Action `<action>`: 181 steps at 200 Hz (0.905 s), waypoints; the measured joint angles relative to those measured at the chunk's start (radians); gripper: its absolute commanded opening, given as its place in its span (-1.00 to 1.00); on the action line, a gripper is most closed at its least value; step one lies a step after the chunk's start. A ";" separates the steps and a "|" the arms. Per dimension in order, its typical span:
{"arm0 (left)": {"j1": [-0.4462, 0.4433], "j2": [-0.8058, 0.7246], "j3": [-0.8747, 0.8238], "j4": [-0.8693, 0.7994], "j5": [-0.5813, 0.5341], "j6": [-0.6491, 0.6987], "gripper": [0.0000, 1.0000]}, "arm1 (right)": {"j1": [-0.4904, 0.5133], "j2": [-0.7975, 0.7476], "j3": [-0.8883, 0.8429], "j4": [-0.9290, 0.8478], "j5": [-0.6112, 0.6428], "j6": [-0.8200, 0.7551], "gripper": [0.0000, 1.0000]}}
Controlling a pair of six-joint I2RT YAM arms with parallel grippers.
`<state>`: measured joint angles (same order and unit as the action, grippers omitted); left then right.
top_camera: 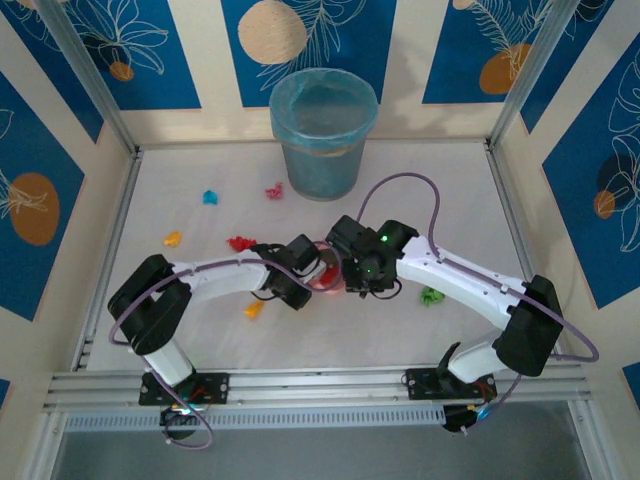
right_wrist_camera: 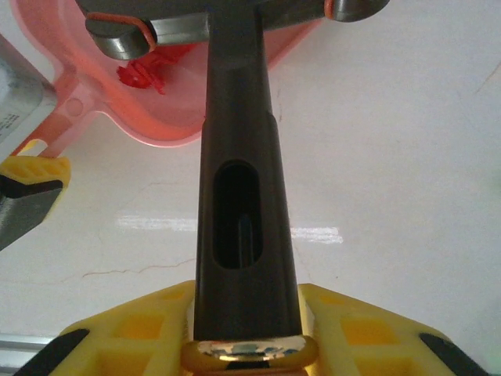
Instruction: Sweep away the paper scraps from the table
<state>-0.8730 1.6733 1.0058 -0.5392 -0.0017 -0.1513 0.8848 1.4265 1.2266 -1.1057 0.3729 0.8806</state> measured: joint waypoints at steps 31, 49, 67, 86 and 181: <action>-0.011 -0.008 -0.017 0.027 -0.026 -0.001 -1.00 | 0.005 -0.061 0.000 -0.006 0.037 0.039 -1.00; -0.018 -0.017 -0.031 0.044 -0.038 -0.005 -1.00 | 0.005 -0.123 0.000 -0.005 0.069 0.058 -1.00; -0.024 -0.023 -0.037 0.053 -0.050 -0.007 -1.00 | -0.001 -0.182 0.000 -0.003 0.100 0.077 -1.00; -0.031 -0.023 -0.040 0.058 -0.063 -0.007 -1.00 | -0.011 -0.214 -0.001 -0.006 0.130 0.103 -1.00; -0.074 -0.151 -0.061 0.045 -0.116 -0.019 -1.00 | -0.182 -0.369 -0.156 -0.053 0.141 0.257 -1.00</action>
<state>-0.9470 1.5219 0.9451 -0.4946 -0.1177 -0.1703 0.7029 1.0580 1.0710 -1.1584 0.5140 1.1374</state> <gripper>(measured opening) 0.212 0.325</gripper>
